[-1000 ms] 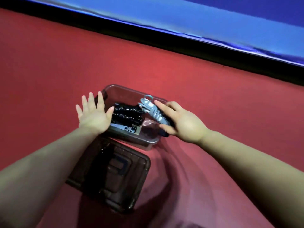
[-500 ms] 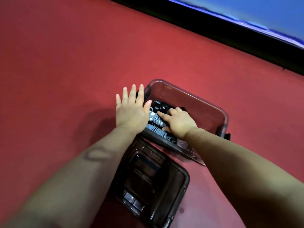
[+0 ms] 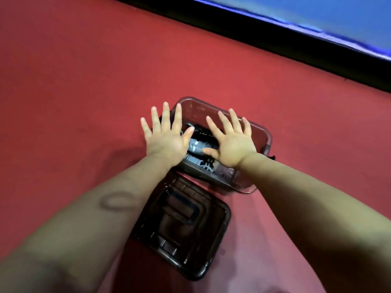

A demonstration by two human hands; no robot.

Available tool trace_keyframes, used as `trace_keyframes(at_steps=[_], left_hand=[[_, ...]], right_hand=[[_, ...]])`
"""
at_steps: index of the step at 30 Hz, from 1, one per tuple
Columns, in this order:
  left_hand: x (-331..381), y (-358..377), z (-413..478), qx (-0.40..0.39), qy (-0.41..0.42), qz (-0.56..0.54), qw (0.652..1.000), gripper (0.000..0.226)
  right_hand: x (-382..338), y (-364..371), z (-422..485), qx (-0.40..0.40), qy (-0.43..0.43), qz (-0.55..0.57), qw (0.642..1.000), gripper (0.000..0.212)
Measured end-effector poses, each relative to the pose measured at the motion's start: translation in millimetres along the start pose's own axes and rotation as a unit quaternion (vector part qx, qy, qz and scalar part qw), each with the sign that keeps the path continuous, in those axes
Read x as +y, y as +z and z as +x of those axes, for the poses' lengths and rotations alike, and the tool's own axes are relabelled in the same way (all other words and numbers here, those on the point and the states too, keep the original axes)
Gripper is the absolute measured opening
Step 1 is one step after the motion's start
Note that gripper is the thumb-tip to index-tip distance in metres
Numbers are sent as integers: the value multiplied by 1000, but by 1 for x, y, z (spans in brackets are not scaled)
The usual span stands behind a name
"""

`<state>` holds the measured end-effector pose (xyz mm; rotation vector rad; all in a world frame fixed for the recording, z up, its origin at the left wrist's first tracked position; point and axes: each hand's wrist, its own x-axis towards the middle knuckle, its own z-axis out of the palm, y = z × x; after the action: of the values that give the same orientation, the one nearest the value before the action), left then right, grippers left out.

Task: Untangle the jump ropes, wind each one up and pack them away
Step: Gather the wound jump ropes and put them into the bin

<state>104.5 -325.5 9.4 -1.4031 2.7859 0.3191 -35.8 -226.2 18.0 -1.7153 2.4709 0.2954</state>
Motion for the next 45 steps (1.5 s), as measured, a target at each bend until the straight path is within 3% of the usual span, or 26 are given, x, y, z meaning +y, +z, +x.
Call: trace_keyframes(at_steps=[6,14,20,24,27,32,35,38,45], left_hand=[[76,-9,-42,0,94,-24,995,67],[201,-28,-123,-20,245,-11,969,69],[293,-37,-191,-43,364,41,930,69],[348,-34,-236,-47,458,90,883,69],[383,-33,-266,-46,512,127,848,70],[420,-23,-311,-68,578,167,796,70],[432,-9,-330,-92,606,181,769,69],[437,9,-339,-125,599,178,771,69],[428,40,-339,-202,540,171,799,68]], right_hand=[[53,-22,-84,43,34,-32,998,79],[140,-22,-239,39,152,-45,987,80],[190,-7,-356,16,235,-41,971,77],[215,29,-430,-30,301,-9,953,79],[229,63,-479,-57,372,37,926,80],[235,116,-558,-52,512,112,850,80],[207,166,-590,-127,539,162,817,81],[189,200,-607,-214,545,293,756,84],[192,211,-595,-251,525,319,748,105]])
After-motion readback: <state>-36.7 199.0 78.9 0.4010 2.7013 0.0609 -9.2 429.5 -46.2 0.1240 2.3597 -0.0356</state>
